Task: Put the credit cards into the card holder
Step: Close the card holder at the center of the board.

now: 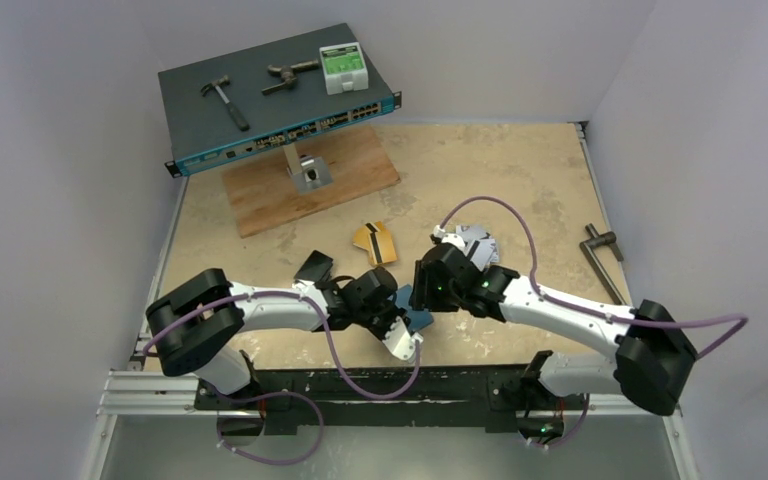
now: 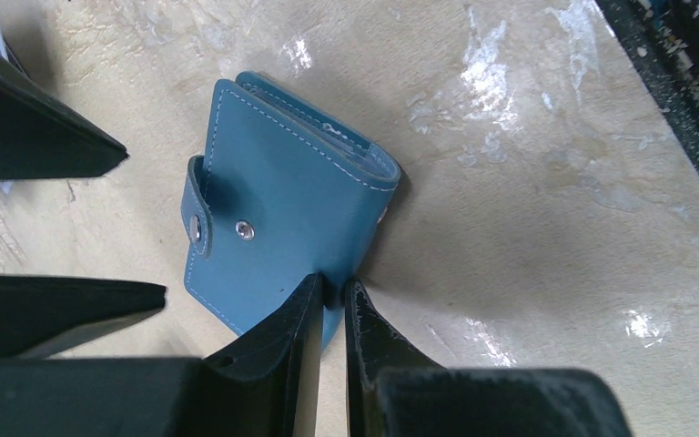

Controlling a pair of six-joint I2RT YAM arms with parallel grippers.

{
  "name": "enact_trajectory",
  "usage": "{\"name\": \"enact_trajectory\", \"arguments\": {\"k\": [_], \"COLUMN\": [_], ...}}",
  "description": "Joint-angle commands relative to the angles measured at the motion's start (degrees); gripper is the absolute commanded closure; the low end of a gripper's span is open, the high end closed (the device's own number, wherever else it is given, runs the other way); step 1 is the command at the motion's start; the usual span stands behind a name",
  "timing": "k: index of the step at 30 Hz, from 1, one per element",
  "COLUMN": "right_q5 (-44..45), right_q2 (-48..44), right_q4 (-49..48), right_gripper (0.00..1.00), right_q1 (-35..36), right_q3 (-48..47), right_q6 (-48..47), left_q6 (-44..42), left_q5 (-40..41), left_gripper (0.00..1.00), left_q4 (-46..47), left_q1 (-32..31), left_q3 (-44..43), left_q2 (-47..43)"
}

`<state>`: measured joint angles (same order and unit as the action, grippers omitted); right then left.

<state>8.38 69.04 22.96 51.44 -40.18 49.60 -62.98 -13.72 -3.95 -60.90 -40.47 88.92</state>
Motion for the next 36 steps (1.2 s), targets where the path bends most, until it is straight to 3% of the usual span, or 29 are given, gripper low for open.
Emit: {"name": "enact_trajectory", "arguments": {"k": [1, 9, 16, 23, 28, 36], "right_q5": [3.1, 7.4, 10.0, 10.3, 9.8, 9.8], "right_q2": [5.6, 13.7, 16.0, 18.3, 19.9, 19.5], "right_q4": [2.4, 6.1, 8.8, 10.0, 9.0, 7.9], "right_gripper": [0.52, 0.54, 0.71, 0.61, 0.61, 0.79], "right_q1": [0.8, 2.9, 3.8, 4.7, 5.2, 5.2], "right_q3": [-5.7, -12.2, -14.7, -16.3, -16.7, -16.3], "right_q6": [-6.1, -9.9, -11.3, -12.6, -12.6, -11.7], "left_q6": [1.3, 0.9, 0.9, 1.0, 1.0, 1.0], "left_q5": [-1.2, -2.0, -2.4, -2.6, -2.8, -2.9], "left_gripper": [0.99, 0.99, 0.99, 0.99, 0.99, 0.99], "left_q4": [-1.0, -2.3, -3.1, -3.6, -4.0, -4.2], "left_q1": [1.0, 1.5, 1.5, 1.5, 1.5, 1.5], "left_q3": [-1.0, -1.2, -1.8, -2.1, -2.4, -2.2], "left_q2": [-0.6, -1.3, -1.4, -1.6, -1.5, -1.6]}}
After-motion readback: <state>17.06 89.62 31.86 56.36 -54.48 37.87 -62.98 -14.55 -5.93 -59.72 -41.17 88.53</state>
